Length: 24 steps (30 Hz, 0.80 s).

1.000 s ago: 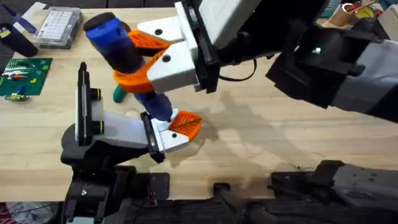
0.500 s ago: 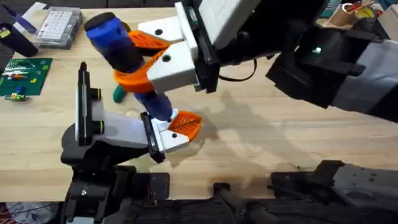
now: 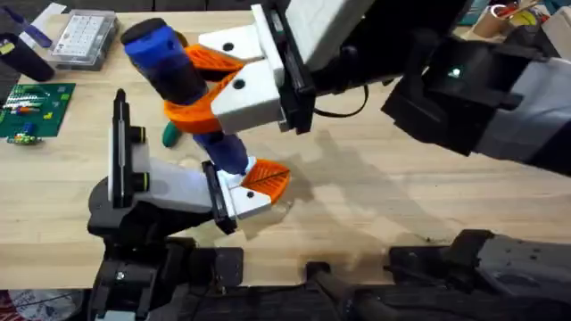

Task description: Pick up the gripper from the table and insert it into the empty holder that is missing its gripper. Then pick up a screw, insert it into the mounting hole, and use the screwdriver to tighten it. Finally, clean up the table by picking up the vegetable and placing it into the bucket.

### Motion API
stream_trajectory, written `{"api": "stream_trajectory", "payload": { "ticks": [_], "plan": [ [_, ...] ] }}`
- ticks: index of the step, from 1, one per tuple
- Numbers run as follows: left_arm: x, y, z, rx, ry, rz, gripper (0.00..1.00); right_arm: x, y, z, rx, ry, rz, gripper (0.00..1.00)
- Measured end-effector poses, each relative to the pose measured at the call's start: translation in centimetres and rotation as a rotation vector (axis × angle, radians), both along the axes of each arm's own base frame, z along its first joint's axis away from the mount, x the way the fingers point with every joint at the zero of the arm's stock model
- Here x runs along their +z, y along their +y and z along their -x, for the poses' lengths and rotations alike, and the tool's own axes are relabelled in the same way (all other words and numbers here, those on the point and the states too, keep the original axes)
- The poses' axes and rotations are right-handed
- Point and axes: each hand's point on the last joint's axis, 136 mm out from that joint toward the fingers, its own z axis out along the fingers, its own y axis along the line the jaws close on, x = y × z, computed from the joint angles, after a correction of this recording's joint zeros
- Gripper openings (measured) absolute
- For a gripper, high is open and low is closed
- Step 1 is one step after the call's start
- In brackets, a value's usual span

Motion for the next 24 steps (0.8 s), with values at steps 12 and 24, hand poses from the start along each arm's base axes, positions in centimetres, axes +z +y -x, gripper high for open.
{"api": "stream_trajectory", "payload": {
  "ticks": [12,24],
  "plan": [
    [-0.01,-0.09,0.23,-0.014,0.004,0.002,0.013,0.00,-0.78,0.63,-0.009,-0.001,-0.003,0.051],
    [-0.02,-0.11,0.29,-0.018,0.005,0.002,0.013,-0.03,-0.88,0.66,-0.013,-0.004,-0.006,0.052]
  ]
}}
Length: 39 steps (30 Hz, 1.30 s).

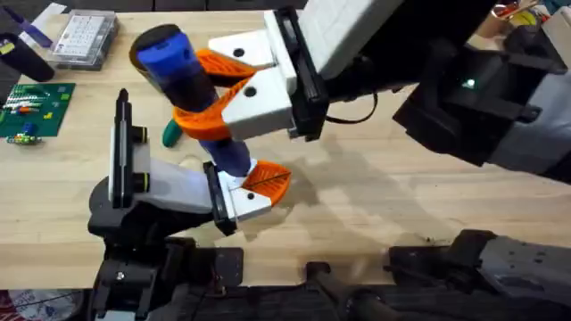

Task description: Pick up the gripper from the table and insert it into the empty holder that is missing its gripper. Then pick up a screw, insert it into the mounting hole, and use the screwdriver to tighten it. Finally, clean up the table by picking up the vegetable and placing it into the bucket.

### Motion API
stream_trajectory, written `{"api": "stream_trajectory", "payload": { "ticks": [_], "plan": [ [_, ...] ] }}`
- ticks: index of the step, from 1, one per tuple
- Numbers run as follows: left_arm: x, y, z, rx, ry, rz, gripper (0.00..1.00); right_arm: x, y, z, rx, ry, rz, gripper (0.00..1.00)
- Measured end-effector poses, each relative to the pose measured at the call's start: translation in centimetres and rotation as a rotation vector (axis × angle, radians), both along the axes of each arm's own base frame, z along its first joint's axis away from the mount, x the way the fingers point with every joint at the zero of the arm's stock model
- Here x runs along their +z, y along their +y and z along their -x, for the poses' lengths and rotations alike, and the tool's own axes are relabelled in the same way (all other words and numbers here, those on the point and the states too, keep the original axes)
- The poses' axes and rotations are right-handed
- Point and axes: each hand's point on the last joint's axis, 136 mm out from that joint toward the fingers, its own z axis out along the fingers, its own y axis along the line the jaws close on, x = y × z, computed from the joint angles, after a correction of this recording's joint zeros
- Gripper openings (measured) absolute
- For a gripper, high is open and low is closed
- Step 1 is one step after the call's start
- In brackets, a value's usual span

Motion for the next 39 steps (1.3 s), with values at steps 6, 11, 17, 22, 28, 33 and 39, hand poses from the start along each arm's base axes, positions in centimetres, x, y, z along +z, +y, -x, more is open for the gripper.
{"api": "stream_trajectory", "payload": {
  "ticks": [6,11,17,22,28,33,39],
  "plan": [
    [0.00,0.00,0.00,0.000,0.001,0.000,0.013,-0.15,0.01,-0.16,-0.010,0.000,-0.001,0.051],
    [0.00,-0.01,0.02,-0.001,0.004,0.001,0.013,-0.24,0.01,-0.19,-0.012,-0.001,-0.001,0.051],
    [-0.07,-0.01,-0.01,-0.001,0.014,0.003,0.013,-0.45,0.00,-0.22,-0.015,-0.001,-0.002,0.051],
    [-0.15,-0.01,-0.03,-0.001,0.027,0.004,0.013,-0.74,0.01,-0.48,-0.033,-0.002,-0.004,0.051],
    [-0.15,-0.01,-0.03,0.000,0.028,0.005,0.013,-0.71,-0.09,-0.44,-0.039,-0.003,-0.005,0.051],
    [-0.15,-0.01,-0.03,-0.001,0.029,0.005,0.013,-0.74,-0.09,-0.46,-0.041,-0.003,-0.005,0.051],
    [-0.16,-0.01,-0.03,-0.001,0.031,0.006,0.013,-0.85,-0.12,-0.44,-0.043,-0.003,-0.005,0.051]
  ]
}}
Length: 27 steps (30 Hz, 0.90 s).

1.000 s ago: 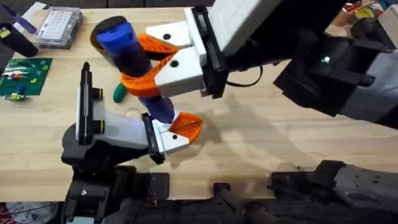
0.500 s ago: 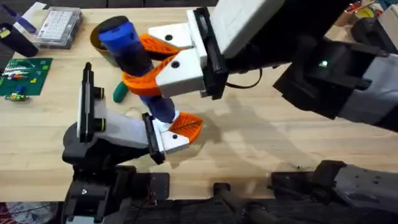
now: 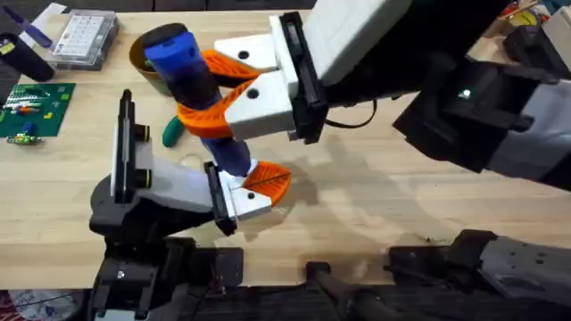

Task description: Pick up the gripper from the table and insert it into the empty holder that is missing its gripper. Then pick up a screw, insert it into the mounting hole, and use the screwdriver to tighten it. Finally, clean up the table by picking up the vegetable and placing it into the bucket.

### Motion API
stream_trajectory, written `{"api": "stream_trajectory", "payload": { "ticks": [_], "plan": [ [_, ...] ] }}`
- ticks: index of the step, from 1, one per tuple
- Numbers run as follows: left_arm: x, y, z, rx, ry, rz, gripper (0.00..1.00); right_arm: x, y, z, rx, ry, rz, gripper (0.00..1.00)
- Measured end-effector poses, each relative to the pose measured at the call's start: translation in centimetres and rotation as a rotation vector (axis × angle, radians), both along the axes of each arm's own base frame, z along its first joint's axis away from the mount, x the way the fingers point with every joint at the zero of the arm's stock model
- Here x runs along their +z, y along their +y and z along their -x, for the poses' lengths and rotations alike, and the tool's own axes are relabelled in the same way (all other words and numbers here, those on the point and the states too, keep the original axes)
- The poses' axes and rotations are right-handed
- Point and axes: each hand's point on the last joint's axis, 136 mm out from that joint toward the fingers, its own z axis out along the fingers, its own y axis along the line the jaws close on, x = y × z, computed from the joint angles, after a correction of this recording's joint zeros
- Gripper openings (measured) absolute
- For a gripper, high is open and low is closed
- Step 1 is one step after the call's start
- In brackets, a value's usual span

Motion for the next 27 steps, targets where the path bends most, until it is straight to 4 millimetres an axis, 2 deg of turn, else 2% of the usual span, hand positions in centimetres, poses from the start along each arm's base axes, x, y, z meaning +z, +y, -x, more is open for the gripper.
{"api": "stream_trajectory", "payload": {
  "ticks": [27],
  "plan": [
    [-0.01,-0.02,0.06,-0.004,0.002,0.001,0.013,-0.36,-0.11,-0.95,-0.071,0.032,-0.005,0.051]
  ]
}}
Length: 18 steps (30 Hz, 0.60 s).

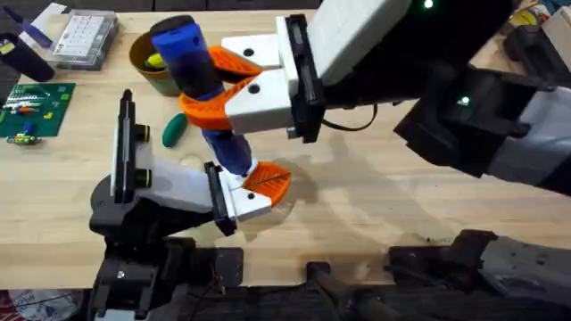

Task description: Pick up the gripper from the table and insert it into the empty holder that is missing its gripper. Then pick up a screw, insert it into the mounting hole, and use the screwdriver to tighten it. Finally, clean up the table by picking up the vegetable and placing it into the bucket.

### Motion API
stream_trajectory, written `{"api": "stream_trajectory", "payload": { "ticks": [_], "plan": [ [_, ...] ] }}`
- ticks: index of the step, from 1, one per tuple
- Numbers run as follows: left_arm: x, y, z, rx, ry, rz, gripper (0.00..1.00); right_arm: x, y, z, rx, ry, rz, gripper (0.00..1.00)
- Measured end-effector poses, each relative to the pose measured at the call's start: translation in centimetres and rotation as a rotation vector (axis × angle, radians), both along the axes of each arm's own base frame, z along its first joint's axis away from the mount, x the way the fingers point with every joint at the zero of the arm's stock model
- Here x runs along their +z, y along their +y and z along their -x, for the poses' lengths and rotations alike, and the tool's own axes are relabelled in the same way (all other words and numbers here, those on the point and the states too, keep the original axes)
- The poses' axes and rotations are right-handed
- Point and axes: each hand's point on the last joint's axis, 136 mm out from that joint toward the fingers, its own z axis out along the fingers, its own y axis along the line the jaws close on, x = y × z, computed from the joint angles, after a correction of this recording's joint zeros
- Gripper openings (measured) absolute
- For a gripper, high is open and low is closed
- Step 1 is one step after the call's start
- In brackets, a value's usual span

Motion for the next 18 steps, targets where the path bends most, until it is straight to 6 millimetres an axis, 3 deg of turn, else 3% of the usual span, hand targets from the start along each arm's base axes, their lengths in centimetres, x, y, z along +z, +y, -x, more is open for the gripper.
{"api": "stream_trajectory", "payload": {
  "ticks": [18],
  "plan": [
    [0.1,0.1,-0.1,0.009,-0.011,-0.003,0.013,1.1,0.4,-0.1,0.014,0.013,-0.102,0.051]
  ]
}}
